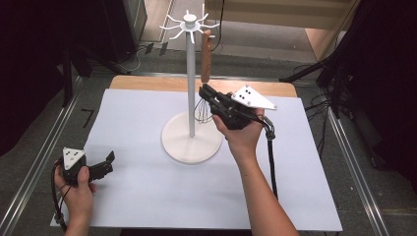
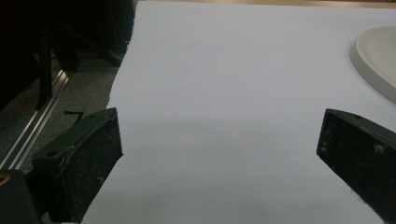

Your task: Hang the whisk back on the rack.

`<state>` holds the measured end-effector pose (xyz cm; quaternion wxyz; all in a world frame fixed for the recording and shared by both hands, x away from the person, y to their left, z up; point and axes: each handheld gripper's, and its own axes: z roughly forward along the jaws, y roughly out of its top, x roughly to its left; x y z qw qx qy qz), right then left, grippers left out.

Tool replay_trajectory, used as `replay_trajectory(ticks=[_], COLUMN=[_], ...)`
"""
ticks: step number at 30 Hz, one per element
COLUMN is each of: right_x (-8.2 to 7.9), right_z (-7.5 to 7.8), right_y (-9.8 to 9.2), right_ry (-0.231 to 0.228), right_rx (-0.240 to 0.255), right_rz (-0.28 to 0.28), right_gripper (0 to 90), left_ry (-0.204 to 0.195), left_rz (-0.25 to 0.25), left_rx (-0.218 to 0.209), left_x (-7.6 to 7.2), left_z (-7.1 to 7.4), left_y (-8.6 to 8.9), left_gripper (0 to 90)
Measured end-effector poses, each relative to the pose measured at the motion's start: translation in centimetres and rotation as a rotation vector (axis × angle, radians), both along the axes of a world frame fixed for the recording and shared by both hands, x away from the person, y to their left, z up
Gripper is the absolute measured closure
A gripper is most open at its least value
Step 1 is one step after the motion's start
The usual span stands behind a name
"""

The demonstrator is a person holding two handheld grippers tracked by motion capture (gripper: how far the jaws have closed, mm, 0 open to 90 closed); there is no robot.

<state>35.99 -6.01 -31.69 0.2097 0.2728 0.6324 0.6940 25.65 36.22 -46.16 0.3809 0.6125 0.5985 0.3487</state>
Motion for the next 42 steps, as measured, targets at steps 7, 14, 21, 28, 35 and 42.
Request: replay_trajectory(ticks=[7, 14, 21, 28, 35, 42], right_x=[-0.2, -0.3, -0.4, -0.7, -0.8, -1.0], right_z=[0.2, 0.4, 0.3, -0.1, -0.7, -1.7], right_y=[-0.1, -0.3, -0.4, -1.0, -2.2, -4.0], right_ry=[0.015, 0.038, 0.062, 0.073, 0.088, 0.104], right_rx=[-0.010, -0.013, -0.023, -0.019, -0.022, -0.042], right_rz=[-0.007, -0.010, -0.039, -0.100, -0.173, -0.222], right_gripper=[83.0, 81.6, 54.8, 26.6, 18.9, 19.1], left_ry=[0.000, 0.001, 0.002, 0.000, 0.002, 0.003], left_rz=[0.000, -0.001, -0.001, -0.002, -0.002, -0.002], left_rx=[0.000, 0.000, 0.000, 0.000, 0.001, 0.004], left_x=[0.0, 0.0, 0.0, 0.0, 0.0, 0.0], left_z=[0.0, 0.0, 0.0, 0.0, 0.0, 0.0], left_y=[0.0, 0.0, 0.0, 0.0, 0.0, 0.0], left_gripper=[0.7, 0.7, 0.6, 0.6, 0.6, 0.6])
